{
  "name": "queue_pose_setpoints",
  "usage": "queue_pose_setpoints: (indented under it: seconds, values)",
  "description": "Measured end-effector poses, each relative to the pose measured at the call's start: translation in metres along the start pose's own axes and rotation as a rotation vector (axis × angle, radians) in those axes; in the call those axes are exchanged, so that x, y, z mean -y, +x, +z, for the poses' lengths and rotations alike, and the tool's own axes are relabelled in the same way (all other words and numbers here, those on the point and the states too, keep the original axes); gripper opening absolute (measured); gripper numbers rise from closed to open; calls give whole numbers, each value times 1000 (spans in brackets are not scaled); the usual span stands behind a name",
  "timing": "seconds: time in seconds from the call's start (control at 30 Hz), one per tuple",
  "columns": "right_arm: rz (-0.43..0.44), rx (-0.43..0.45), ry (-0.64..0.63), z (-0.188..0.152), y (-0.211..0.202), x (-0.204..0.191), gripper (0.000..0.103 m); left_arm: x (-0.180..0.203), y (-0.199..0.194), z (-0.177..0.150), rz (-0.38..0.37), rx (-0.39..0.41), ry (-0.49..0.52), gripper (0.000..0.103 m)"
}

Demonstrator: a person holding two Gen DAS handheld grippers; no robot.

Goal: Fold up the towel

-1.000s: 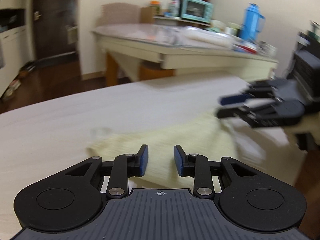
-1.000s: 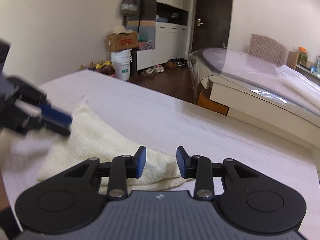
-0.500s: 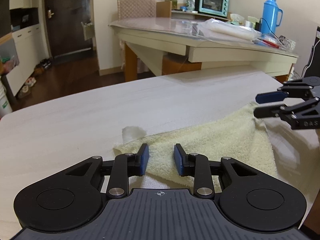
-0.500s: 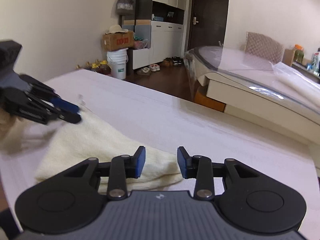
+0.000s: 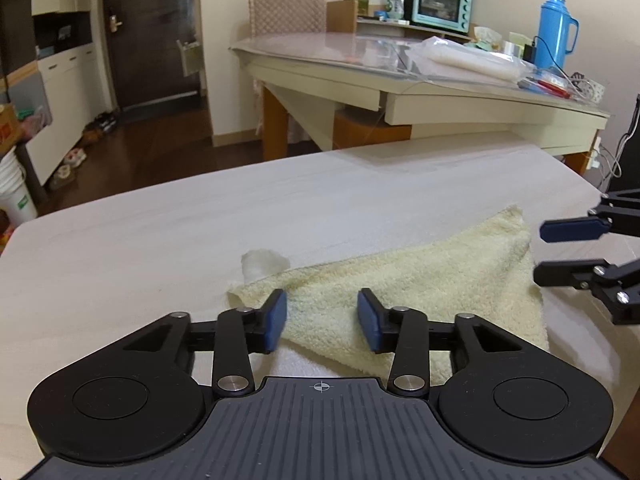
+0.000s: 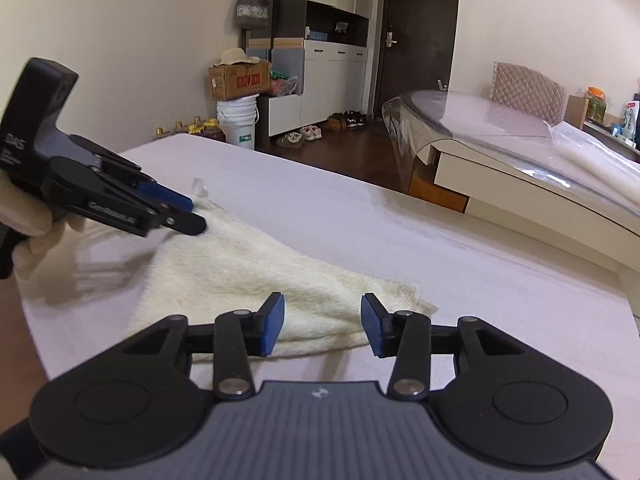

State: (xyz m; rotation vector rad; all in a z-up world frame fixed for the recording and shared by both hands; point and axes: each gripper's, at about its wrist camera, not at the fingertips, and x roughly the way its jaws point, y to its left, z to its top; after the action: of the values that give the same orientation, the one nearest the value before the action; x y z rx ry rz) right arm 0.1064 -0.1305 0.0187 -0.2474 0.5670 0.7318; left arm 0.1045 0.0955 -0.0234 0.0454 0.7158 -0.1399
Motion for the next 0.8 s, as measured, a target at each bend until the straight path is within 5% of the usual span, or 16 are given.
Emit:
queue_pose_setpoints:
  seconds: [0.17,0.3,0.37,0.8]
  values:
    - [11,1,46,-11,-15,-10,53,6,-15,-5,2,11,-5,62]
    - [11,6,87,-19,-30,-15,56,12,-37,-18,17,40,-15,88]
    - [11,9,98,-22,-37,-19,61,16,-48,-26,19,51,-22,93]
    - [-16,5,181,-30,-58,-28,72,44,-71,-55,87,18,-76,93]
